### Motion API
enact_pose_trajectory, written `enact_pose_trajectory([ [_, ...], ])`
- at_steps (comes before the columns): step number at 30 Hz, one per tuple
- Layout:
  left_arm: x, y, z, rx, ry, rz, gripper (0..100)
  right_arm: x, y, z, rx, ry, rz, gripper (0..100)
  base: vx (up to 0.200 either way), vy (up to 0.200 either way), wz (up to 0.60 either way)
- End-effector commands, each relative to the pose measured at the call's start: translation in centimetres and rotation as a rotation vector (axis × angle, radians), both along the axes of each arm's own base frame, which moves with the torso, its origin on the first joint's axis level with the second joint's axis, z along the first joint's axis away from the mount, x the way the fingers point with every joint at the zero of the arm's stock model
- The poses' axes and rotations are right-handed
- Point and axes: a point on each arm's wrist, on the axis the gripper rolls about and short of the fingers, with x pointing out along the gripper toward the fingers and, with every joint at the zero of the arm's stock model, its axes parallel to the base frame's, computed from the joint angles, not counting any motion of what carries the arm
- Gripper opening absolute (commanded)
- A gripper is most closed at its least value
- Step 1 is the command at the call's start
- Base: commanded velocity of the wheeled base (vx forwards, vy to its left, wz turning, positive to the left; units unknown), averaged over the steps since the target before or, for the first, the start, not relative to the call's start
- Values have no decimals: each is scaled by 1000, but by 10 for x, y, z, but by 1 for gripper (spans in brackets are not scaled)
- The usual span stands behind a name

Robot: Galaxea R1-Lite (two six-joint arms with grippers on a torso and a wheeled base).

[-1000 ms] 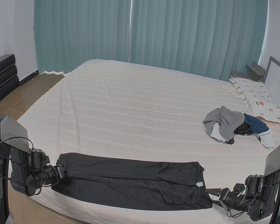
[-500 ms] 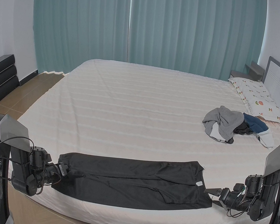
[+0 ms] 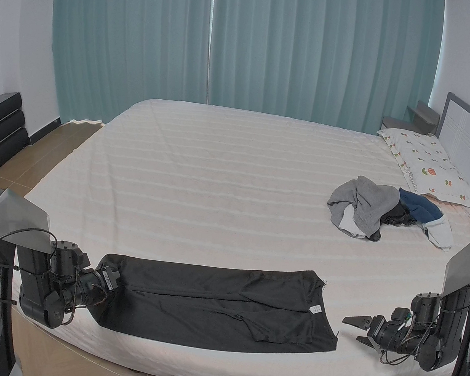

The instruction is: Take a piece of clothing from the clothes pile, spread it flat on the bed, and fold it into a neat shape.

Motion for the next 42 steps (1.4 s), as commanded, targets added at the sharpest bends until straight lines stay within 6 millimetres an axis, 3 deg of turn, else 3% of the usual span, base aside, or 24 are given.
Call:
enact_pose_trajectory([
  [1,1,0,2,2,-10,5,0,1,0,1,0,-16,-1,100,0,0,0],
  [6,2,1,2,1,-11,10,0,1,0,1,0,-16,1,100,0,0,0],
  [18,3,2,2,3,-12,16,0,1,0,1,0,-16,-1,100,-200,0,0],
  [27,9,-1,6,-51,-32,37,0,2,0,1,-1,-21,0,100,0,0,0],
  [37,10,-28,26,-87,-79,12,0,2,0,1,0,-21,-1,100,0,-140,0],
  [42,24,-42,39,-60,-102,31,0,2,0,1,0,-21,-1,100,0,-200,0],
])
